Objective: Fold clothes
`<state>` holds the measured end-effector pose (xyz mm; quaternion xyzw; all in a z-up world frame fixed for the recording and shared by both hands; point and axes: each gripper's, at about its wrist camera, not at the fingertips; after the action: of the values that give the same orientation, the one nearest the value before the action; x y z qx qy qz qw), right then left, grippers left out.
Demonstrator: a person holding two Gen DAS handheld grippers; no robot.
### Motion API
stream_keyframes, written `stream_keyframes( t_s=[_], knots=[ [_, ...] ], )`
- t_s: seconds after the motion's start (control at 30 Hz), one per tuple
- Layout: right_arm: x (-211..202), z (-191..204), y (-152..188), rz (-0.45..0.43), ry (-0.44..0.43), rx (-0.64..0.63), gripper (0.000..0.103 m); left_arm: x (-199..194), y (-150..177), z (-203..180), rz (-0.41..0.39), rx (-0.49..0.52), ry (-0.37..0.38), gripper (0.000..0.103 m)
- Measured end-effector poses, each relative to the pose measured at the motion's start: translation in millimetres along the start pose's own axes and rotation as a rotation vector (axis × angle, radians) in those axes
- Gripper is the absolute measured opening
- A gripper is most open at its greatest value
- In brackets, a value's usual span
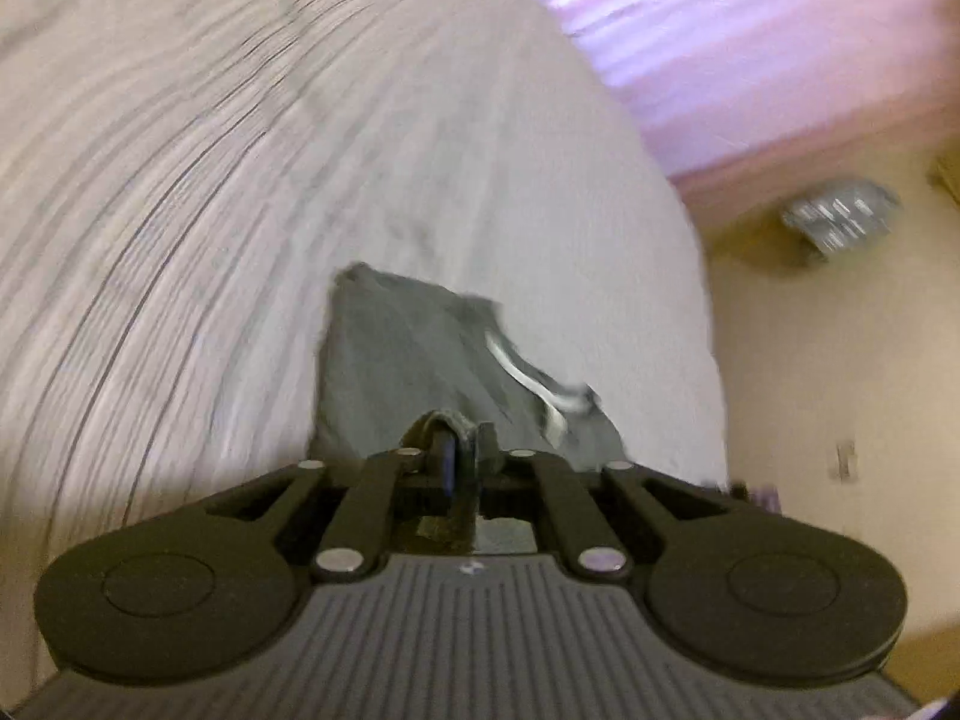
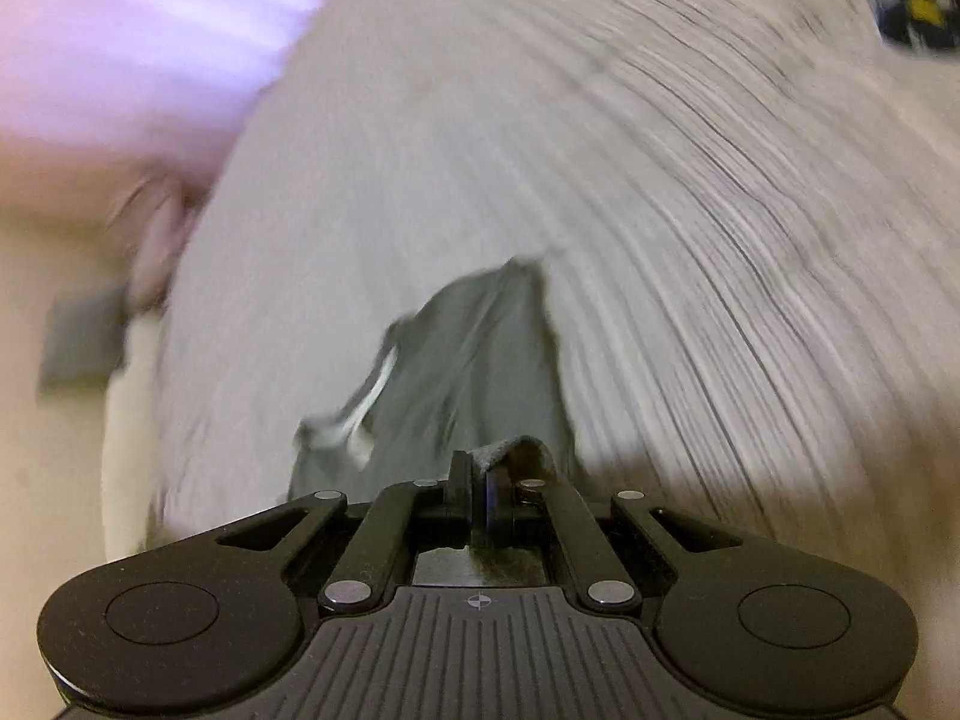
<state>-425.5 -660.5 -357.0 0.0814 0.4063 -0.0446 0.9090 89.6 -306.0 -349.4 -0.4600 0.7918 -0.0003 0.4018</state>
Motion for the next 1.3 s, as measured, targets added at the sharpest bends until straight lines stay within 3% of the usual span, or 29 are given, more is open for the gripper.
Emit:
stream_keyframes(
  t_s=[0.03,0.1,0.13,0.17,0.23,0.33,0.43,0.57,0.67,0.77,0.9,0.97,1.0,1.1,1.17,1.3],
  knots=[
    [15.9,-3.0,-10.4,0.002,0.017,0.067,0.004,15.8,-8.7,10.8,0.01,-0.042,-0.007,0.005],
    [33.8,-10.2,-22.0,-0.034,0.021,0.154,0.035,38.2,-22.7,28.7,0.017,-0.102,-0.028,0.007],
    [37.1,-13.8,-23.7,-0.064,0.01,0.169,0.062,41.6,-25.9,33.5,0.014,-0.115,-0.035,0.009],
    [37.3,-16.7,-24.4,-0.103,0.001,0.176,0.067,44.9,-29.1,38.3,0.01,-0.127,-0.042,0.009],
    [27.5,-16.2,-19.6,-0.172,0.009,0.099,0.067,45.0,-33.0,41.3,0.01,-0.101,-0.07,0.009],
    [6.5,-4.9,-0.7,-0.266,0.124,-0.169,0.067,31.0,-32.9,30.9,0.045,0.092,-0.152,0.012],
    [-5.7,5.8,27.0,-0.307,0.24,-0.483,0.067,11.8,-24.6,18.9,0.065,0.231,-0.233,0.012],
    [-2.7,10.8,69.9,-0.246,0.351,-0.891,0.067,0.7,-9.8,-9.2,0.082,0.451,-0.281,0.015],
    [13.8,5.3,92.4,-0.19,0.416,-1.111,0.067,12.4,-1.4,-34.0,0.141,0.633,-0.304,0.017],
    [30.4,1.5,96.9,-0.172,0.439,-1.255,0.067,25.6,4.1,-45.2,0.179,0.704,-0.29,0.018],
    [51.4,3.8,88.8,-0.166,0.426,-1.425,0.067,43.3,6.2,-48.4,0.181,0.719,-0.312,0.019],
    [56.7,9.6,78.2,-0.182,0.376,-1.399,0.067,50.0,6.0,-47.2,0.177,0.716,-0.332,0.019],
    [59.4,13.6,67.4,-0.212,0.351,-1.326,0.067,52.2,4.9,-44.2,0.166,0.692,-0.34,0.019],
    [71.1,21.7,29.5,-0.31,0.396,-1.069,0.067,49.4,3.0,-40.5,0.159,0.669,-0.339,0.019],
    [64.1,19.8,12.6,-0.286,0.326,-0.942,0.067,45.4,2.0,-39.2,0.161,0.664,-0.334,0.02],
    [47.2,16.2,16.9,-0.2,0.26,-0.949,0.067,37.5,0.0,-36.7,0.165,0.655,-0.322,0.021]
  ],
)
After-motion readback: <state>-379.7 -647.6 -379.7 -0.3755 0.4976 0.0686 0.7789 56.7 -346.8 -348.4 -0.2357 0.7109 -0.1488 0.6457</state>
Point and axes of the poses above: each gripper's, at about its wrist camera, not at the fingertips, and x roughly the way its jaws point, z to its left, y to its underside, and after that the axes turned 14 degrees about x, right-handed
